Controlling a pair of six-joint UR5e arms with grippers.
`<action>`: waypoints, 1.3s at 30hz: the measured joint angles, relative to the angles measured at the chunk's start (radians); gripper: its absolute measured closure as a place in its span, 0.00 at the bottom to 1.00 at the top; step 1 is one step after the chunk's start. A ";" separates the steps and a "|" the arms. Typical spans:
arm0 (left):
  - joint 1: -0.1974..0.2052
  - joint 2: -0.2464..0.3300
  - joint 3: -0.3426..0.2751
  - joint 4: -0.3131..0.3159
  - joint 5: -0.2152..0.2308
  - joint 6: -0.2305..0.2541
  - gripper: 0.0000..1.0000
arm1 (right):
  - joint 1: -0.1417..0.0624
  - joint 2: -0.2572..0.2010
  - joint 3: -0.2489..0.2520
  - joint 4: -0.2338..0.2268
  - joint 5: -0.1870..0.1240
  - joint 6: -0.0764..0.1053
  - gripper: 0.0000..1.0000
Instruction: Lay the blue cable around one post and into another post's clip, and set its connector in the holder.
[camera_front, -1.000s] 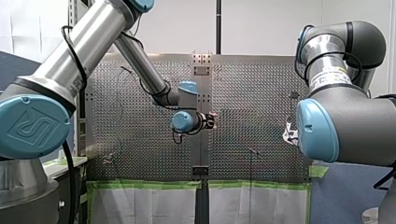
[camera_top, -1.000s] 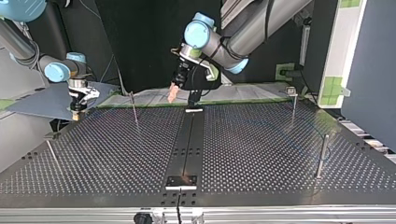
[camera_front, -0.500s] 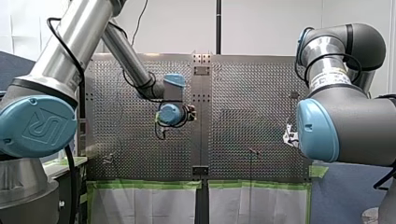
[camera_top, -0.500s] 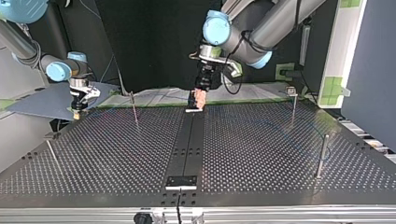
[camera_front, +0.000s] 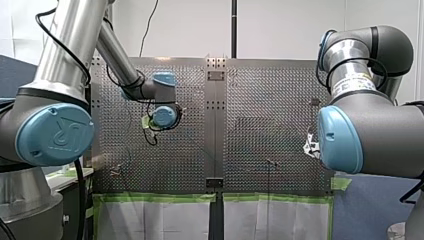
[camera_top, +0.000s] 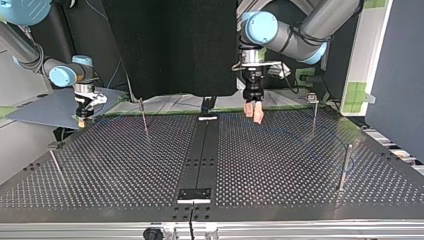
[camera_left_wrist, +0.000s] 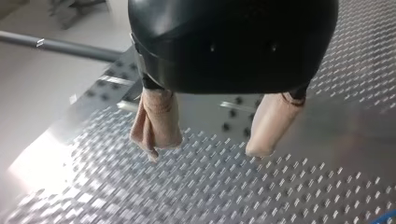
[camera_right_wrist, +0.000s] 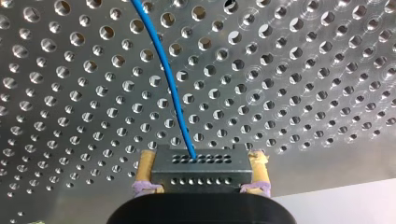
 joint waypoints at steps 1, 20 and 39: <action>0.009 0.009 -0.009 0.004 -0.001 -0.009 0.00 | 0.000 0.000 0.000 0.000 0.000 0.000 1.00; 0.190 0.190 -0.190 0.173 -0.001 -0.190 0.00 | 0.003 0.000 0.000 -0.008 0.000 0.010 1.00; 0.371 0.219 -0.188 0.220 0.052 -0.371 0.00 | 0.006 0.000 0.000 -0.005 0.000 0.009 1.00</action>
